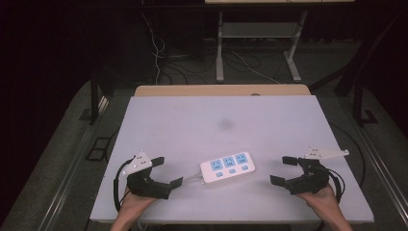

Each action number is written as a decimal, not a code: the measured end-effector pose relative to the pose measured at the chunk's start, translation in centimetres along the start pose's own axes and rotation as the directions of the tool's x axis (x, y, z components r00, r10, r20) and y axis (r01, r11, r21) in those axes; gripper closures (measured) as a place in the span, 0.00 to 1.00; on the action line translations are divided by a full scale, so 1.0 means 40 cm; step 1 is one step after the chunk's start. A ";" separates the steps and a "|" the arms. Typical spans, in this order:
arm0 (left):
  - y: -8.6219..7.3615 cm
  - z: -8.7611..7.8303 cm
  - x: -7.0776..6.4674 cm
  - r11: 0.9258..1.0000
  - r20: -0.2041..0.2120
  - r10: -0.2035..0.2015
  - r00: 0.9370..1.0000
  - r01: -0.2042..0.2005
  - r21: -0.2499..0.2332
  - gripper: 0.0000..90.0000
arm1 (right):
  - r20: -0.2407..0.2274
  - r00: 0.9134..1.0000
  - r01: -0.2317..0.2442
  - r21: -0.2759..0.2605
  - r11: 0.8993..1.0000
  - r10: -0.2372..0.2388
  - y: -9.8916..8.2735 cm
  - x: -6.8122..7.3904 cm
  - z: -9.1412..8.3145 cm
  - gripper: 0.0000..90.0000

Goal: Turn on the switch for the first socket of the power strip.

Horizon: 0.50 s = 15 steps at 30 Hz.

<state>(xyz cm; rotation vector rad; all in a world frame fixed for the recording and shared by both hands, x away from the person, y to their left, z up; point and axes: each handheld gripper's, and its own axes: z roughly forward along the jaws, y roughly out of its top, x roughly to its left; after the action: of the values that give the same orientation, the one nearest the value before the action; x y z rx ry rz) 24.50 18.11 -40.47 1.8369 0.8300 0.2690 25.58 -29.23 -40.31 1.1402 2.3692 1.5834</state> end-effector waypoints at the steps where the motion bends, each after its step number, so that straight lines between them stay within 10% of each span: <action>1: 0.000 0.000 0.000 1.000 0.000 0.000 1.000 0.000 0.001 0.00 | 0.000 1.000 0.000 0.000 1.000 0.000 0.000 0.000 0.000 0.00; 15: 0.000 -0.002 -0.003 1.000 0.000 0.006 1.000 -0.006 0.003 0.00 | -0.003 1.000 -0.003 -0.002 1.000 0.003 -0.002 -0.003 -0.004 0.00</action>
<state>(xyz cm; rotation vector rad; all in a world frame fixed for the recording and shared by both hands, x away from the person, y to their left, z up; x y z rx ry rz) 24.35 18.11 -40.42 1.8427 0.8252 0.2714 25.54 -29.42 -40.36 1.1431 2.3682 1.5886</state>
